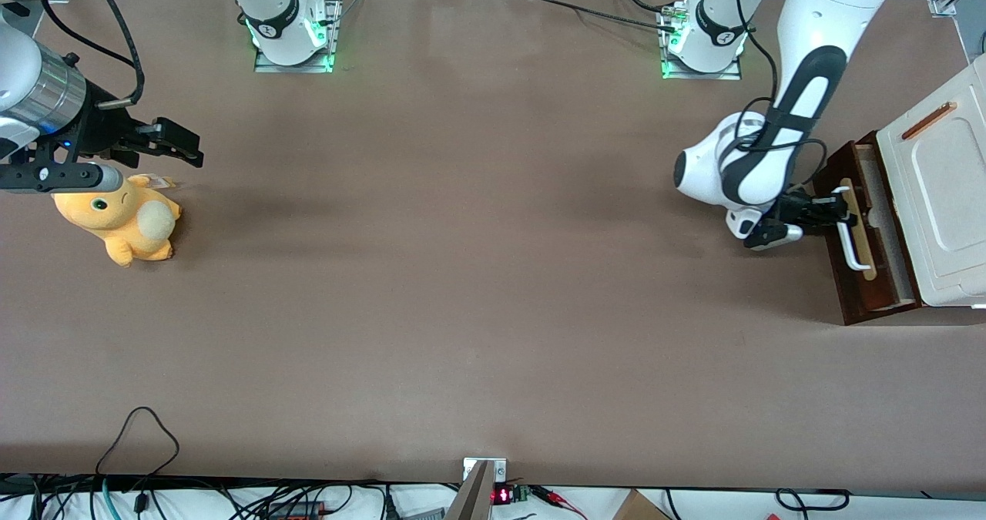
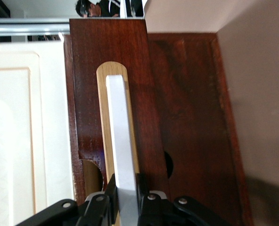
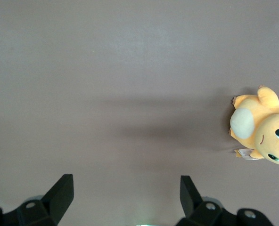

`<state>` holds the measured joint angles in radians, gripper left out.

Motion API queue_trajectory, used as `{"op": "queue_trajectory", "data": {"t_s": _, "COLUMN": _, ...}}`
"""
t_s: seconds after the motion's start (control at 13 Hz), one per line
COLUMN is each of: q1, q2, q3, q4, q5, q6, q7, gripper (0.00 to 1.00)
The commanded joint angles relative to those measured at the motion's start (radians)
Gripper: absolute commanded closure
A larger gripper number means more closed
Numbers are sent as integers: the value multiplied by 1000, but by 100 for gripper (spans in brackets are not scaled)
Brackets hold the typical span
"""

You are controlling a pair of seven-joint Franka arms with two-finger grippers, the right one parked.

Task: Open lower drawer with left arm only
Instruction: 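Pull the handle away from the cabinet with the left gripper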

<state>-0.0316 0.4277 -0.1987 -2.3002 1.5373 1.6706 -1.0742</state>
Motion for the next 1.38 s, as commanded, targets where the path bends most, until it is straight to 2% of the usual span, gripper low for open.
{"op": "queue_trajectory", "data": {"t_s": 0.0, "q1": -36, "q2": -10, "q3": -76, "q4": 13, "q5": -20, "q6": 26, "q7": 37, "gripper": 100}}
{"op": "queue_trajectory", "data": {"t_s": 0.31, "q1": -36, "q2": -12, "q3": -105, "q4": 13, "q5": -46, "q6": 29, "q7": 39, "gripper": 100}}
{"op": "queue_trajectory", "data": {"t_s": 0.38, "q1": -36, "q2": -12, "q3": -104, "q4": 13, "q5": -46, "q6": 28, "q7": 39, "gripper": 96}}
{"op": "queue_trajectory", "data": {"t_s": 0.46, "q1": -36, "q2": -12, "q3": -104, "q4": 13, "q5": -49, "q6": 27, "q7": 39, "gripper": 82}}
{"op": "queue_trajectory", "data": {"t_s": 0.54, "q1": -36, "q2": -14, "q3": -104, "q4": 13, "q5": -52, "q6": 27, "q7": 39, "gripper": 45}}
{"op": "queue_trajectory", "data": {"t_s": 0.62, "q1": -34, "q2": -17, "q3": -104, "q4": 13, "q5": -63, "q6": 27, "q7": 37, "gripper": 0}}
{"op": "queue_trajectory", "data": {"t_s": 0.85, "q1": -33, "q2": -37, "q3": -104, "q4": 45, "q5": -92, "q6": 27, "q7": 52, "gripper": 0}}
{"op": "queue_trajectory", "data": {"t_s": 0.92, "q1": -33, "q2": -49, "q3": -105, "q4": 59, "q5": -98, "q6": 32, "q7": 113, "gripper": 0}}
{"op": "queue_trajectory", "data": {"t_s": 1.0, "q1": -34, "q2": -62, "q3": -105, "q4": 92, "q5": -159, "q6": 35, "q7": 160, "gripper": 0}}
{"op": "queue_trajectory", "data": {"t_s": 1.15, "q1": -33, "q2": -87, "q3": -105, "q4": 210, "q5": -398, "q6": 35, "q7": 247, "gripper": 0}}
{"op": "queue_trajectory", "data": {"t_s": 1.31, "q1": -31, "q2": -127, "q3": -105, "q4": 328, "q5": -588, "q6": 34, "q7": 383, "gripper": 0}}
